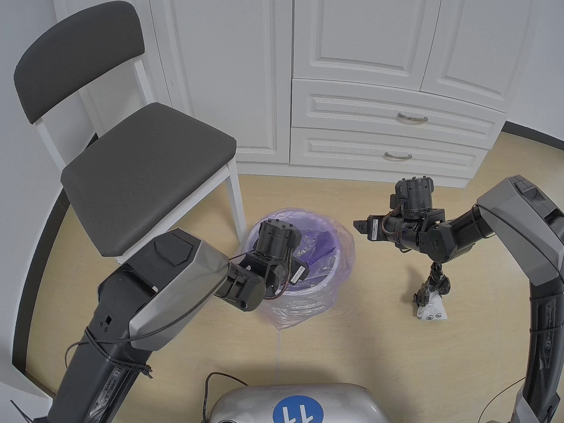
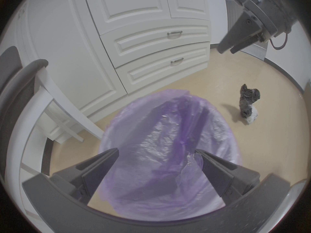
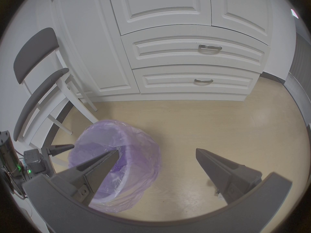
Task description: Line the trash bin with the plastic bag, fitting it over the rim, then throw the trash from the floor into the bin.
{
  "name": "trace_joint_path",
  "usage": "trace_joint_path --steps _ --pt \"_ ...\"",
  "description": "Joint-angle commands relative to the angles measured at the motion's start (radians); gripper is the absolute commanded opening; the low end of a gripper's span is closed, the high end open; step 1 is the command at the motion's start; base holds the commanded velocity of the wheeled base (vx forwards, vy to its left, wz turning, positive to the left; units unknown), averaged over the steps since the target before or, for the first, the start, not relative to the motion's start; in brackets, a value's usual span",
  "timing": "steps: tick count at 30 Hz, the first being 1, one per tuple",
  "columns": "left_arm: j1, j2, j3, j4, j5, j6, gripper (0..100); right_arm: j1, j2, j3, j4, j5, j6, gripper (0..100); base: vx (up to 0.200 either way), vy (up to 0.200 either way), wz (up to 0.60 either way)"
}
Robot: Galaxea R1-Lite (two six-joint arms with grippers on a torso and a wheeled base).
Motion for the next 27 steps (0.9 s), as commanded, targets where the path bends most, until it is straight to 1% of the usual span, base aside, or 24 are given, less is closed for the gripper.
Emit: trace_joint_path --steps 1,2,3,4,8,9,10,13,16,18,21,22,23,24,27 --pt "-0.047 0.008 -0.088 0.102 0.002 -0.060 100 0.000 -0.001 0.000 -0.003 0.000 0.001 100 0.000 0.000 0.00" --pt "-0.047 0.008 -0.088 0.102 0.002 -0.060 100 0.000 -0.001 0.000 -0.003 0.000 0.001 100 0.000 0.000 0.00" --pt "-0.048 0.018 -0.132 0.125 0.017 -0.060 100 0.000 -0.001 0.002 -0.003 0.000 0.001 100 0.000 0.000 0.00" --pt "-0.048 0.020 -0.135 0.125 0.019 -0.060 100 0.000 0.001 0.002 -0.003 0.000 0.001 100 0.000 0.000 0.00" --pt "-0.018 0.094 -0.295 0.191 0.098 -0.025 100 0.000 0.002 0.000 -0.003 -0.001 0.001 100 0.000 0.000 0.00" --pt "-0.007 0.106 -0.314 0.198 0.111 -0.017 100 0.000 0.002 0.000 -0.003 0.000 0.001 100 0.000 0.000 0.00" --pt "0.010 0.126 -0.314 0.202 0.129 0.003 100 0.000 0.001 0.000 -0.003 -0.001 0.001 100 0.000 0.000 0.00" --pt "0.038 0.143 -0.314 0.194 0.138 0.063 100 0.000 0.001 -0.001 -0.006 0.000 0.001 100 0.000 0.000 0.00" --pt "0.050 0.155 -0.314 0.185 0.141 0.083 100 -0.001 0.002 -0.004 -0.006 -0.001 0.001 100 0.000 0.000 0.00" --pt "0.056 0.170 -0.314 0.162 0.144 0.093 100 -0.001 0.002 -0.006 -0.006 -0.001 0.003 100 0.000 0.000 0.00" --pt "0.082 0.196 -0.314 0.082 0.186 0.162 100 -0.003 0.004 -0.011 -0.006 -0.001 0.004 100 0.000 0.000 0.00" --pt "0.082 0.196 -0.314 0.082 0.186 0.162 100 -0.003 0.004 -0.011 -0.006 -0.001 0.004 100 0.000 0.000 0.00" --pt "0.099 0.215 -0.314 0.001 0.207 0.204 100 -0.003 0.007 -0.011 -0.017 -0.001 0.003 100 0.000 0.000 0.00" --pt "0.107 0.226 -0.314 -0.038 0.210 0.222 100 -0.003 0.010 -0.008 -0.029 -0.001 0.003 100 0.000 0.000 0.00" --pt "0.119 0.242 -0.314 -0.108 0.209 0.230 100 -0.001 0.021 -0.001 -0.069 -0.001 0.001 100 0.000 0.000 0.00"
